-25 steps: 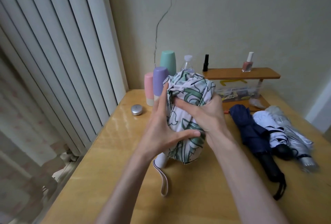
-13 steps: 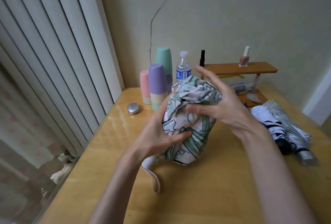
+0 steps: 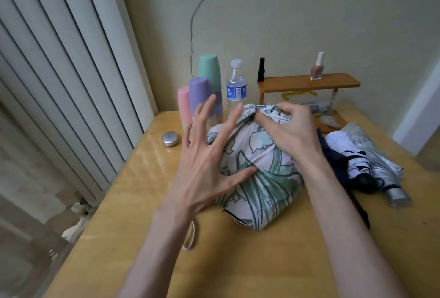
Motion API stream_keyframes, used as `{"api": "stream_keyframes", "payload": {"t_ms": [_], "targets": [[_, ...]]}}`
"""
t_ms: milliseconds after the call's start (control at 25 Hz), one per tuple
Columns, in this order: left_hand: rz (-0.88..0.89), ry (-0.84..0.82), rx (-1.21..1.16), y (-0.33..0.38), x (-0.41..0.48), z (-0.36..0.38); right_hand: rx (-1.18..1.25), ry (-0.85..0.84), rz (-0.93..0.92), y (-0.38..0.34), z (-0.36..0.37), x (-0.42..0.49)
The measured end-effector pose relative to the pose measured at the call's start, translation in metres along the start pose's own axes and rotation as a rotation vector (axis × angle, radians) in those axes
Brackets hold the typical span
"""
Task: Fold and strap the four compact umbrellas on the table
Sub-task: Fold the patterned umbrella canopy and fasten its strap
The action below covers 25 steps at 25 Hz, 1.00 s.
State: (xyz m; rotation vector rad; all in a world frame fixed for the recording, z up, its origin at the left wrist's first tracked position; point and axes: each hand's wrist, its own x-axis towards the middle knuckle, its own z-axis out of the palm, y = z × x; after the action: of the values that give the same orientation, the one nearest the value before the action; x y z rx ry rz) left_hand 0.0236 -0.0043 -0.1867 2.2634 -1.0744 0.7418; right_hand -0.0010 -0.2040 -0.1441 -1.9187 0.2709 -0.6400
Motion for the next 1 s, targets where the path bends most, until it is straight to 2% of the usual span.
{"api": "stream_keyframes", "payload": {"t_ms": [160, 280, 400, 520, 560, 640, 800, 1000], "targets": [[0.09, 0.167, 0.239, 0.021, 0.002, 0.011, -0.019, 0.065, 0.034, 0.006, -0.007, 0.007], [0.13, 0.153, 0.143, 0.026, 0.002, 0.018, -0.077, 0.12, 0.029, 0.006, -0.011, 0.009], [0.093, 0.045, 0.093, 0.022, 0.002, 0.018, -0.07, 0.123, 0.029, 0.004, -0.012, 0.007], [-0.095, -0.228, 0.097, 0.013, -0.002, 0.017, 0.02, 0.061, 0.008, 0.002, -0.011, 0.004], [-0.143, -0.291, 0.051, 0.009, -0.004, 0.016, 0.052, 0.031, 0.004, 0.002, -0.01, 0.003], [-0.194, -0.304, -0.121, 0.002, -0.006, 0.014, 0.098, -0.009, -0.014, 0.001, -0.009, 0.001], [-0.27, -0.337, -0.642, -0.003, -0.007, 0.009, 0.175, -0.043, -0.068, -0.002, -0.005, -0.001], [-0.441, -0.496, -0.887, -0.005, -0.017, 0.009, 0.256, -0.058, -0.116, -0.003, -0.006, -0.001]]}}
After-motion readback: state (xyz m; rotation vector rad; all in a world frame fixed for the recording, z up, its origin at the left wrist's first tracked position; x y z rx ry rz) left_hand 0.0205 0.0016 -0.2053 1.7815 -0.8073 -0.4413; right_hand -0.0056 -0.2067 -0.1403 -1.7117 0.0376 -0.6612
